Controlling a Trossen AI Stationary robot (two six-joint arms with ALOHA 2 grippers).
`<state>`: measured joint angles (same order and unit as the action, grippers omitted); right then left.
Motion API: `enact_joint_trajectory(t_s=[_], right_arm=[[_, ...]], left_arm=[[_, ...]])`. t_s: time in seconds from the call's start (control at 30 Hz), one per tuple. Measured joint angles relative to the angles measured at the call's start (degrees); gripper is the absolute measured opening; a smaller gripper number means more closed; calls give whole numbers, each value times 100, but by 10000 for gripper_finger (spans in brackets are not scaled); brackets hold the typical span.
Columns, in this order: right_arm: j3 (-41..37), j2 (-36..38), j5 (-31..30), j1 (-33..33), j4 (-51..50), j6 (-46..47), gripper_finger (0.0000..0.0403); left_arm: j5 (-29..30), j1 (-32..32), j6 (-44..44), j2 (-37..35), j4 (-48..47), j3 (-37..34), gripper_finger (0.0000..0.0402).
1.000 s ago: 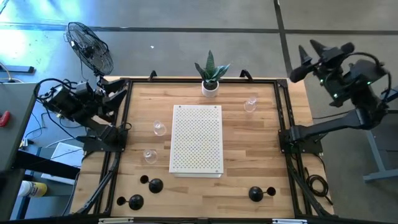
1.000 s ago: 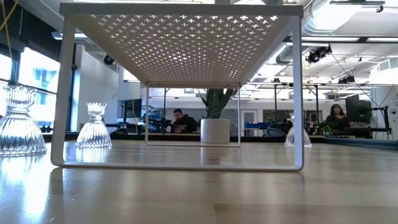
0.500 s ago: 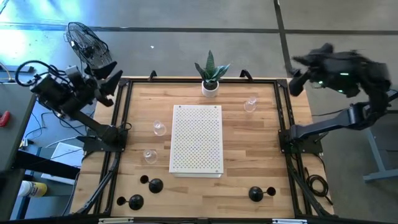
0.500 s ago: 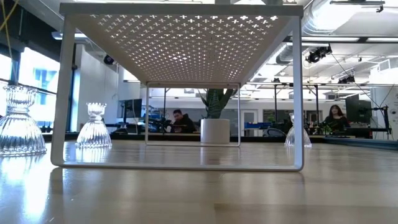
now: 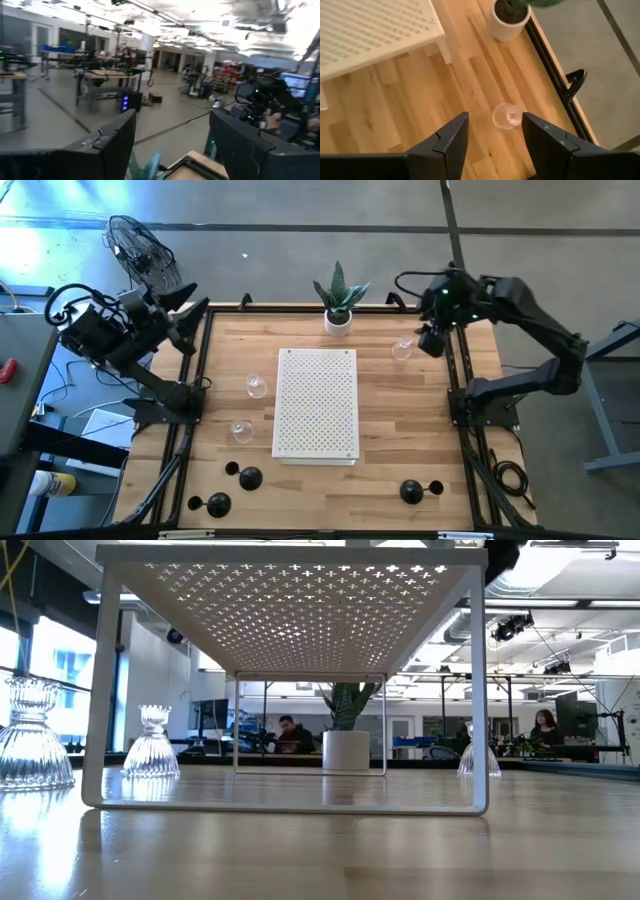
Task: Pick & Place candle stick holders
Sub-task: Put the top transparent glass candle holder on the shelf
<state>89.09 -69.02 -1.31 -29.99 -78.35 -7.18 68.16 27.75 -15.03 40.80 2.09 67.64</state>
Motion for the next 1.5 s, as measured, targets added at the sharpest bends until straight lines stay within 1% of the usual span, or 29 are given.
enact_joint_trajectory(t_s=[0.13, 0.27, 0.37, 0.43, 0.57, 0.63, 0.77, 0.83, 0.97, 1.17, 1.5], right_arm=[[-908, 84, -143, -244, 577, -75, 177], [-1606, 88, -697, -266, 1082, -86, 177], [-1971, 86, -1092, -195, 1282, 69, 177], [-2101, 88, -1100, -144, 1443, 268, 177], [-2154, 58, -730, -56, 1454, 100, 177], [-2154, 22, -676, -20, 1580, 121, 177], [-2152, -153, -169, 39, 1782, 88, 177], [-2152, -297, -80, 43, 1762, 9, 177], [-2152, -558, -177, 33, 1578, -197, 177], [-2152, -822, -286, 35, 1301, -159, 177], [-2152, -871, -301, 34, 1109, -65, 177]], left_arm=[[237, 0, -13, 67, -219, 2, 250], [362, 0, -14, 116, -237, 2, 250], [423, 0, -13, 113, -225, 2, 250], [470, 0, -13, 111, -225, 2, 250], [411, 0, -13, 104, -223, 2, 250], [329, 0, -13, 106, -227, 2, 250], [271, 0, -13, 111, -268, 2, 250], [190, 0, -11, 111, -312, 2, 250], [94, 0, 29, 106, -472, 2, 250], [87, 0, 34, 108, -729, 2, 250], [87, 0, 35, 106, -870, 2, 250]])
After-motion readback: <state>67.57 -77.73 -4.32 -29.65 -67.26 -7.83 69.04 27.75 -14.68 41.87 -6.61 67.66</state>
